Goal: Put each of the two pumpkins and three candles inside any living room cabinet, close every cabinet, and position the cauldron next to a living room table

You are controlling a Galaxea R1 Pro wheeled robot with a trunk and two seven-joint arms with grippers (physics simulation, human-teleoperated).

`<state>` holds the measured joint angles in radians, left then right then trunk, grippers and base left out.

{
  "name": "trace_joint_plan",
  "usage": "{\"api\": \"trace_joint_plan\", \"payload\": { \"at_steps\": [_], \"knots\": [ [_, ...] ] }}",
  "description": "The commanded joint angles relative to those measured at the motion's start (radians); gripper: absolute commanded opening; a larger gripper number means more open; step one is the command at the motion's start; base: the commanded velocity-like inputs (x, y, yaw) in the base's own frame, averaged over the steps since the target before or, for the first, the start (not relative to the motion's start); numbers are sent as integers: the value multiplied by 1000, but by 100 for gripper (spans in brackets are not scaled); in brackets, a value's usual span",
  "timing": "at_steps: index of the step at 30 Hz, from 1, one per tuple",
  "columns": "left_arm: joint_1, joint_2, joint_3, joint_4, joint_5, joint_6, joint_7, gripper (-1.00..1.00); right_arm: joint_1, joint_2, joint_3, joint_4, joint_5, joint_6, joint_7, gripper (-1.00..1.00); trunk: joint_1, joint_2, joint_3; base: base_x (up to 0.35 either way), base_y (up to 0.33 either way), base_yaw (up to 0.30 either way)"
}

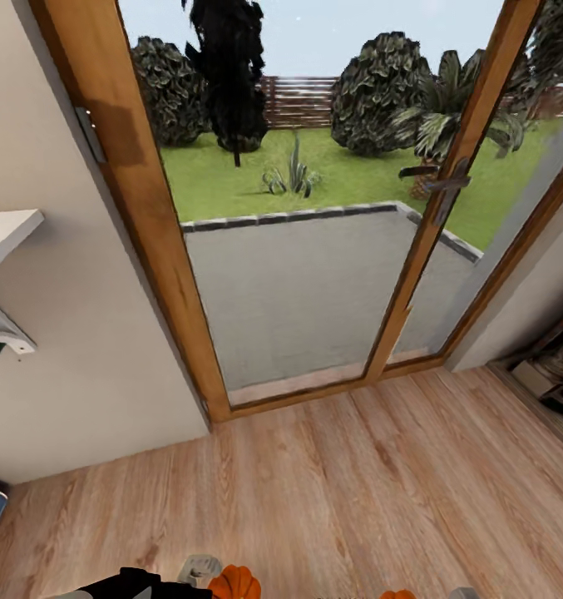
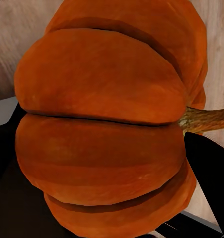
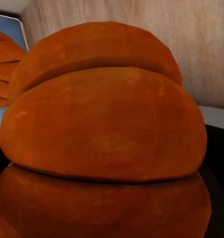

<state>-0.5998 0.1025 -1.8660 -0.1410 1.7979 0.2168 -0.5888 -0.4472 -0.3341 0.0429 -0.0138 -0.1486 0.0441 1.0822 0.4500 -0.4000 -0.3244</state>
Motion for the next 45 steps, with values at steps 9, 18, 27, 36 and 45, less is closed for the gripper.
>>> {"api": "trace_joint_plan", "payload": {
  "at_steps": [9,18,27,36,45],
  "knots": [
    [0,0,-1,-1,-2,-1,1,-100,0,0,0,0,0,0,-1,-100,0,0,0,0,0,-278],
    [0,-1,-1,-1,-2,-1,1,-100,0,0,0,-1,-1,1,0,-100,0,0,0,0,0,-278],
    [0,-6,1,-2,1,-1,1,-100,0,-3,-1,0,-2,0,2,-100,0,0,0,0,0,-281],
    [0,-9,1,-3,1,-1,1,-100,0,-9,-1,0,-5,10,3,-100,0,0,0,0,0,-284],
    [0,-8,2,1,1,-1,1,-100,0,-8,-1,-1,-6,13,7,-100,0,0,-9,0,0,-223]
  ]
}}
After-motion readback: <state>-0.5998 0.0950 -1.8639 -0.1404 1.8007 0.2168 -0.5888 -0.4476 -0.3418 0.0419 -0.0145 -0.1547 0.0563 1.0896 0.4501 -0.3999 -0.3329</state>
